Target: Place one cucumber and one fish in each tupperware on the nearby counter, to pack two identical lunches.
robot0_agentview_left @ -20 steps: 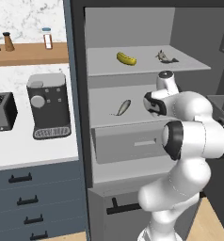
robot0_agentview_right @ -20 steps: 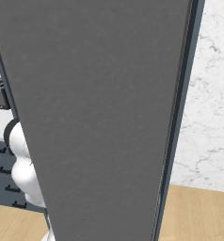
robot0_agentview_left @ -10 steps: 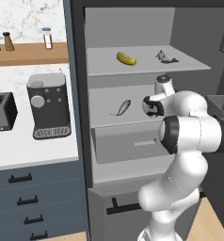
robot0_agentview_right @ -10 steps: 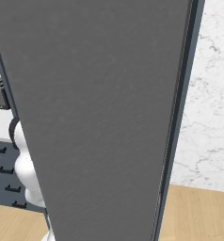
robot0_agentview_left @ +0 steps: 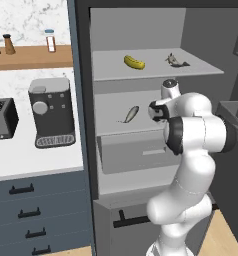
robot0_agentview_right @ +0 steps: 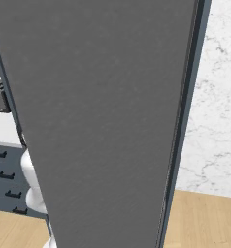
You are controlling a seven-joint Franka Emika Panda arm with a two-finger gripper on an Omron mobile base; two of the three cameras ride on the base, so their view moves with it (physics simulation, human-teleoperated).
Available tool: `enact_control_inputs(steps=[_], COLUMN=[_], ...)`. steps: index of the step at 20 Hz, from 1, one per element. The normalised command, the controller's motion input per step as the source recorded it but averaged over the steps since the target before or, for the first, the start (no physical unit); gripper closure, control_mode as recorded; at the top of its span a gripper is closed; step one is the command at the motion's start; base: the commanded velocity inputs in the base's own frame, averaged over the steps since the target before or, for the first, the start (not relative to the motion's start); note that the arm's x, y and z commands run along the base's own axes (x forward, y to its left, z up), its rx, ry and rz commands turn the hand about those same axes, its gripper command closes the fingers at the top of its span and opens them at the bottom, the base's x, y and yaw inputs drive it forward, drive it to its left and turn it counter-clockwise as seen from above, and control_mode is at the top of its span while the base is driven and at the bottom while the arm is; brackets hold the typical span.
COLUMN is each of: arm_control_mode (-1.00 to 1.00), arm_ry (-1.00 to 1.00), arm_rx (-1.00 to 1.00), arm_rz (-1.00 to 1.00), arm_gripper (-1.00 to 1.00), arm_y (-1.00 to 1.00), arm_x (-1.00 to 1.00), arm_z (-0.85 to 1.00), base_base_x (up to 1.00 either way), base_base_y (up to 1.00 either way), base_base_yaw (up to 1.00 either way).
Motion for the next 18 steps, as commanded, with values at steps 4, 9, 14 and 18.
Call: enact_control_inputs(steps=[4, 9, 14, 18], arm_control_mode=[-1.0, -1.0, -1.0, -1.0], arm_ry=[0.03, 0.05, 0.01, -0.07], arm_rx=[0.0, 0.0, -0.01, 0.0], arm_rz=[0.0, 0.02, 0.01, 0.0], arm_gripper=[-1.0, -1.0, 1.0, 1.0], arm_y=[0.0, -0.03, 0.0, 0.0], arm_x=[0.44, 0.12, -0.11, -0.53], arm_z=[-0.17, -0.39, -0.29, -0.14], base_base_x=[0.0, 0.0, 0.0, 0.0], base_base_y=[0.0, 0.0, 0.0, 0.0], base_base_yaw=[0.0, 0.0, 0.0, 0.0])
